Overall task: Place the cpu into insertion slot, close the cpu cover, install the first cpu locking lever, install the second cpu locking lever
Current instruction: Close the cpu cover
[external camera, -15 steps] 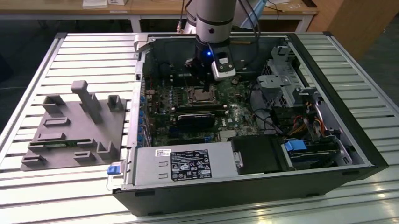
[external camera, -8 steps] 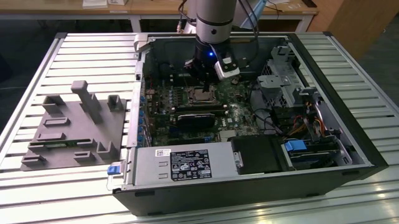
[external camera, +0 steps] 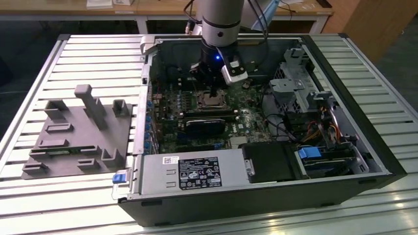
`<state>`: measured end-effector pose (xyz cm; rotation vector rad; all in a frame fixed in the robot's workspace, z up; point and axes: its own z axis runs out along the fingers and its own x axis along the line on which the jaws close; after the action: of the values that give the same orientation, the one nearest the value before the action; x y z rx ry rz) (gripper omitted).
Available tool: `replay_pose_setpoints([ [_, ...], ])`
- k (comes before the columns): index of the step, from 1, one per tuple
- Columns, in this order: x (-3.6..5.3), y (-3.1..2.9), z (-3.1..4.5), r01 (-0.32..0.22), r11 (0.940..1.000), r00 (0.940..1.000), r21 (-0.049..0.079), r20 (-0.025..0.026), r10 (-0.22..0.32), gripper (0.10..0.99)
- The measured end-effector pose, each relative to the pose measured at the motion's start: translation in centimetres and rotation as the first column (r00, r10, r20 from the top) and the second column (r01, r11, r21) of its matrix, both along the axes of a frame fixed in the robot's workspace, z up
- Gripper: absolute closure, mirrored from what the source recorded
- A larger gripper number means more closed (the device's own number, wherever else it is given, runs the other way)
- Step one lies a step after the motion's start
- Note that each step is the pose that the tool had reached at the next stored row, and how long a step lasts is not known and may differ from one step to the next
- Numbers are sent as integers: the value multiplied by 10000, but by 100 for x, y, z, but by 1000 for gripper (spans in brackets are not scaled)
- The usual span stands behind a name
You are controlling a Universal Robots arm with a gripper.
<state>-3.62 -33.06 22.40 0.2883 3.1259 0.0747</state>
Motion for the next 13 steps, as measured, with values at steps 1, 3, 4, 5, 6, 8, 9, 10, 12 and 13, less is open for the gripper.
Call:
replay_pose_setpoints([
  [1,-12,0,-4,0,10000,10000,0,0,0,980],
  [3,-38,0,-10,0,10000,10000,0,0,0,980],
  [4,-52,0,-12,0,10000,10000,-1,0,0,980],
  [5,-66,0,-14,0,10000,10000,0,0,0,980],
  [6,-83,0,-17,0,10000,10000,0,0,0,980],
  [8,-115,1,-23,0,10000,10000,1,1,0,980],
  [9,-131,0,-26,1,10000,10000,0,0,-1,980],
  [10,-146,0,-29,0,10000,10000,1,0,0,980],
  [12,-172,0,-38,-8,10000,10000,4,0,8,980],
  [13,-185,0,-46,-14,10000,10000,8,1,14,980],
])
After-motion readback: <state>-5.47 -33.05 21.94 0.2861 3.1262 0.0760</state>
